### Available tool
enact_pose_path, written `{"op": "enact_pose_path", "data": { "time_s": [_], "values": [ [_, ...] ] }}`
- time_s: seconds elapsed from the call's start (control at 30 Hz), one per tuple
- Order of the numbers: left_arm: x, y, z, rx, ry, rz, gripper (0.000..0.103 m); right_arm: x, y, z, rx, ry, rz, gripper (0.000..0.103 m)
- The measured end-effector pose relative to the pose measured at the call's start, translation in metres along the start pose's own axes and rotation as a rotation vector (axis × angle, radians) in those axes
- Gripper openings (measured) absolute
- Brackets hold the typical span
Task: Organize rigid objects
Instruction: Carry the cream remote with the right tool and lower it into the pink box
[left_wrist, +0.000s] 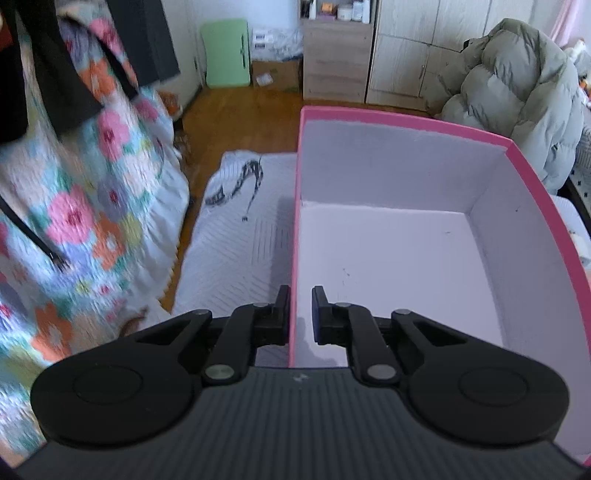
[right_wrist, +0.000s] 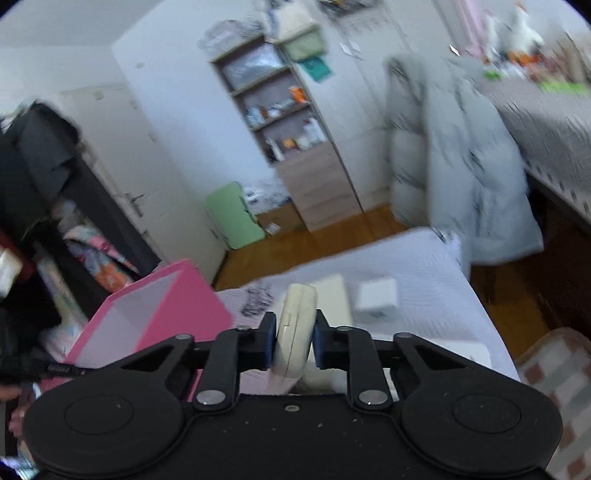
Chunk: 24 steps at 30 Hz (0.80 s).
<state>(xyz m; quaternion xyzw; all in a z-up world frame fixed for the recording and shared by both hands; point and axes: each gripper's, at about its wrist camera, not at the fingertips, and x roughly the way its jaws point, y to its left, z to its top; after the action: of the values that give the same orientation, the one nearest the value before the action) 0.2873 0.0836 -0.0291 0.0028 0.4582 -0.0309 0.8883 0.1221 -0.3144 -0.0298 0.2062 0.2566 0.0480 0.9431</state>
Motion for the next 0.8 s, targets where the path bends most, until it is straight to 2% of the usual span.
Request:
{"op": "enact_pose_path", "data": {
  "time_s": [0.13,0.27,0.4,0.53,0.67,0.8],
  "values": [
    [0.005,0.001,0.002,0.015,0.024,0.006,0.004,0.002,0.027,0.003,-0.108,-0.001,-0.007,0.021],
    [0.005,0.001,0.002,0.007,0.021,0.002,0.004,0.004,0.048,0.007,-0.198,-0.003,-0.026,0.020],
    [0.005,0.006,0.001,-0.030,0.019,-0.016,0.004,-0.005,0.065,0.018,-0.248,-0.022,-0.001,0.020],
    [0.004,0.006,0.000,-0.034,0.012,-0.015,0.004,-0.020,0.095,0.034,-0.328,-0.078,0.025,0.020],
    [0.003,0.007,0.000,-0.034,0.004,-0.016,0.004,-0.031,0.133,0.054,-0.427,-0.127,0.113,0.020],
    [0.003,0.008,0.000,-0.033,0.003,-0.016,0.004,-0.013,0.168,0.065,-0.470,-0.072,0.246,0.020]
  ]
}}
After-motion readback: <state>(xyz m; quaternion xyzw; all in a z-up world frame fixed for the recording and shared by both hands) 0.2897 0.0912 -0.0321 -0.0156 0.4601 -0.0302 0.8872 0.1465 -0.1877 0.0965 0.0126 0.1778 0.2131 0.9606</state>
